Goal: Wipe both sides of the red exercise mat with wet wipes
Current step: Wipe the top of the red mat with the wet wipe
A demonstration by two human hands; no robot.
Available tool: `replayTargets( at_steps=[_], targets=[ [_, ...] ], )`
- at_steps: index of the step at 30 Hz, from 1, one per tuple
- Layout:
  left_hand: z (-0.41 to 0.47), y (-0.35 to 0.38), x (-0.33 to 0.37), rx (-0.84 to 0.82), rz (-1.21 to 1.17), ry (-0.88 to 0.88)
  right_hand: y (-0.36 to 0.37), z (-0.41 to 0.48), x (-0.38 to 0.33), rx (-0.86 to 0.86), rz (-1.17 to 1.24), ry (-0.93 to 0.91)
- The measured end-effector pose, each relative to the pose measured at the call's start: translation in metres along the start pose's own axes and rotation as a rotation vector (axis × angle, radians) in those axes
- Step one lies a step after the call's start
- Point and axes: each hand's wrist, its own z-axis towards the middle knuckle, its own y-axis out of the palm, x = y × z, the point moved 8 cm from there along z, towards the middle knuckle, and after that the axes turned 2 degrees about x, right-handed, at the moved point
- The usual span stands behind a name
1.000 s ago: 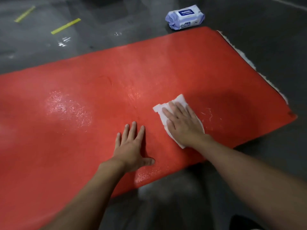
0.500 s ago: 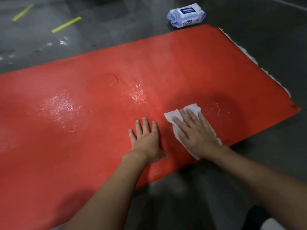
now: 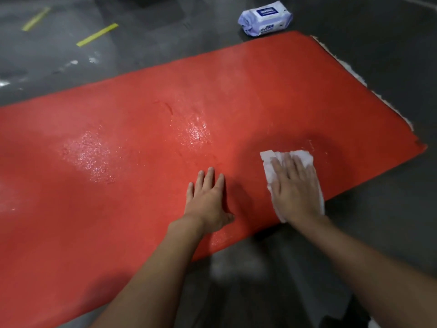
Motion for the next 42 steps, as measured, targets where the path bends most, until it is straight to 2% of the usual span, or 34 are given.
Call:
replayTargets(
  at_steps=[1, 2, 5, 6, 8, 10, 11, 13, 15, 16, 18, 20, 21, 23, 25, 26, 29, 30, 31, 33, 35, 36, 39, 40, 42],
  targets=[
    [-0.001, 0.000, 0.000, 0.006, 0.004, 0.003, 0.003, -0.011, -0.017, -0.001, 0.015, 0.001],
    [-0.002, 0.001, 0.001, 0.008, 0.006, 0.007, 0.007, -0.021, -0.033, -0.005, 0.021, -0.077],
    [-0.003, -0.001, -0.003, 0.003, -0.011, 0.014, 0.006, -0.027, -0.033, -0.066, -0.054, -0.406],
    [-0.004, -0.003, -0.007, 0.005, -0.020, -0.001, 0.002, -0.020, -0.022, -0.052, -0.074, -0.404],
    [-0.008, -0.006, -0.021, 0.023, -0.030, -0.078, -0.002, -0.012, -0.003, -0.034, -0.074, -0.184],
    [-0.013, -0.006, -0.031, 0.045, -0.033, -0.134, 0.004, -0.021, -0.020, -0.009, -0.052, -0.005],
    [-0.015, -0.006, -0.033, 0.052, -0.033, -0.133, 0.008, -0.029, -0.041, -0.001, -0.036, -0.030],
    [-0.015, -0.009, -0.035, 0.058, -0.037, -0.116, 0.013, -0.044, -0.072, -0.038, -0.018, -0.235],
    [-0.014, -0.015, -0.044, 0.070, -0.066, -0.126, 0.009, -0.040, -0.068, -0.067, -0.052, -0.426],
    [-0.015, -0.018, -0.051, 0.087, -0.085, -0.148, 0.005, -0.032, -0.059, -0.056, -0.060, -0.440],
    [-0.018, -0.021, -0.065, 0.116, -0.099, -0.201, -0.001, -0.021, -0.044, -0.026, -0.038, -0.247],
    [-0.021, -0.020, -0.069, 0.124, -0.074, -0.234, 0.005, -0.031, -0.061, -0.003, -0.002, -0.076],
    [-0.021, -0.020, -0.069, 0.129, -0.053, -0.249, 0.010, -0.041, -0.081, -0.005, 0.012, -0.113],
    [-0.022, -0.020, -0.069, 0.123, -0.035, -0.273, 0.016, -0.058, -0.108, -0.041, -0.010, -0.372],
    [-0.024, -0.020, -0.074, 0.108, -0.065, -0.288, 0.012, -0.046, -0.098, -0.062, -0.042, -0.547],
    [-0.025, -0.021, -0.076, 0.102, -0.072, -0.284, 0.007, -0.034, -0.088, -0.052, -0.044, -0.510],
    [-0.026, -0.025, -0.079, 0.107, -0.072, -0.276, 0.006, -0.022, -0.080, -0.048, -0.027, -0.164],
    [-0.025, -0.027, -0.078, 0.116, -0.081, -0.280, 0.010, -0.031, -0.094, -0.036, -0.025, -0.141],
    [-0.025, -0.029, -0.078, 0.123, -0.088, -0.284, 0.014, -0.041, -0.111, -0.036, -0.026, -0.196],
    [-0.023, -0.032, -0.077, 0.120, -0.090, -0.284, 0.015, -0.054, -0.130, -0.091, -0.041, -0.444],
    [-0.024, -0.034, -0.080, 0.123, -0.093, -0.280, 0.011, -0.041, -0.114, -0.133, -0.086, -0.604],
    [-0.025, -0.036, -0.082, 0.129, -0.090, -0.278, 0.008, -0.028, -0.101, -0.135, -0.093, -0.566],
    [-0.026, -0.040, -0.087, 0.155, -0.071, -0.273, 0.006, -0.010, -0.087, -0.092, -0.061, -0.200],
    [-0.025, -0.040, -0.087, 0.168, -0.073, -0.278, 0.010, -0.016, -0.100, -0.085, -0.042, -0.169],
    [-0.021, -0.041, -0.084, 0.177, -0.081, -0.286, 0.018, -0.034, -0.128, -0.086, -0.057, -0.318]
  ],
)
